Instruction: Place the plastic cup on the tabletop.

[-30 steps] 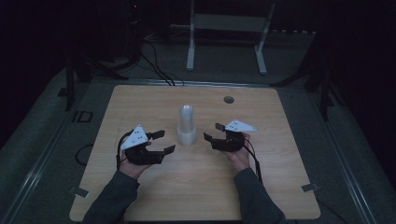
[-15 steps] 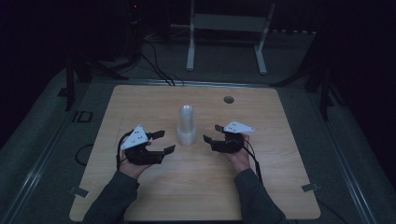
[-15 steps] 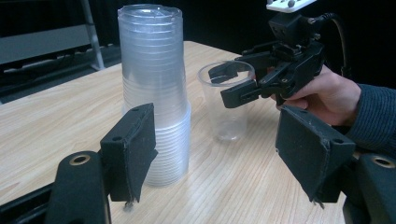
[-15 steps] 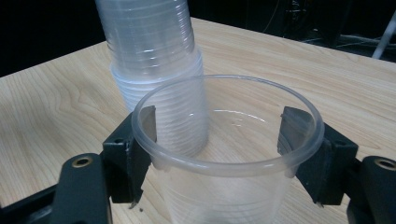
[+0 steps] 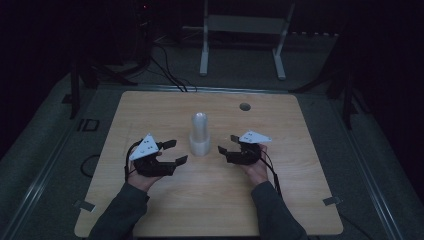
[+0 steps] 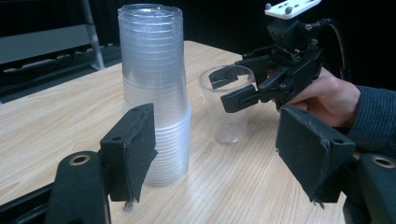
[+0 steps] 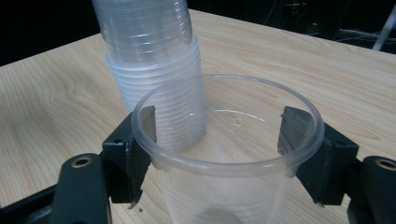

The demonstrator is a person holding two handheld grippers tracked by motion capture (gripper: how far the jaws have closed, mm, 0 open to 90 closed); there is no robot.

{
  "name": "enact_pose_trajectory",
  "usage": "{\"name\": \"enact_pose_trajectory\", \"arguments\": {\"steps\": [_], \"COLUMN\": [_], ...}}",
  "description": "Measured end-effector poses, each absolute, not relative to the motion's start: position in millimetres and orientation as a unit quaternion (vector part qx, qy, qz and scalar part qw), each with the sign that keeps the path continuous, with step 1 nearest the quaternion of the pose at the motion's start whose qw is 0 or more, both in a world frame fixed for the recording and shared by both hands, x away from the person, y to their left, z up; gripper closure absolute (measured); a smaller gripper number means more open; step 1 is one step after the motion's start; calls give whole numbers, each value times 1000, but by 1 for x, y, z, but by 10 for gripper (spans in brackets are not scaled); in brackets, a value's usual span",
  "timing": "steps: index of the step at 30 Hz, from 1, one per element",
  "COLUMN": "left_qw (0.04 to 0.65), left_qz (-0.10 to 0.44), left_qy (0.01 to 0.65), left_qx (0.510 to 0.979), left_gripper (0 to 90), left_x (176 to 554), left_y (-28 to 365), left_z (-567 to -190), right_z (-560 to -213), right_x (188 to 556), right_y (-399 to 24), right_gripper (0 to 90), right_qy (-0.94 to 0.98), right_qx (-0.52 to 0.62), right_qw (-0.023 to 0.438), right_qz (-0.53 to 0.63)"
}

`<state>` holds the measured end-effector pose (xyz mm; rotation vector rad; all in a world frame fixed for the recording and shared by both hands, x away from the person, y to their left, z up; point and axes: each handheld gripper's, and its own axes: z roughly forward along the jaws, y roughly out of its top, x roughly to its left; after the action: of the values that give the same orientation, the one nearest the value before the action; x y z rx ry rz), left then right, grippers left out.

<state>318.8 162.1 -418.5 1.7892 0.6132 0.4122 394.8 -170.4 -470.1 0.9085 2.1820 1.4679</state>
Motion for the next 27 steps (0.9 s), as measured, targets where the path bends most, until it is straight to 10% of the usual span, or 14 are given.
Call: {"name": "enact_pose_trajectory", "arguments": {"steps": [27], "left_qw": [565], "left_qz": [174], "left_qy": [261], "left_qx": [763], "left_gripper": [284], "left_x": [319], "left_y": [162], "left_z": [-419], "right_z": [-475], "right_x": [383], "right_y": [-175], "right_gripper": [184], "right_qy": [793], "right_qx": [318], "right_qw": [182], "right_qz": [487]}}
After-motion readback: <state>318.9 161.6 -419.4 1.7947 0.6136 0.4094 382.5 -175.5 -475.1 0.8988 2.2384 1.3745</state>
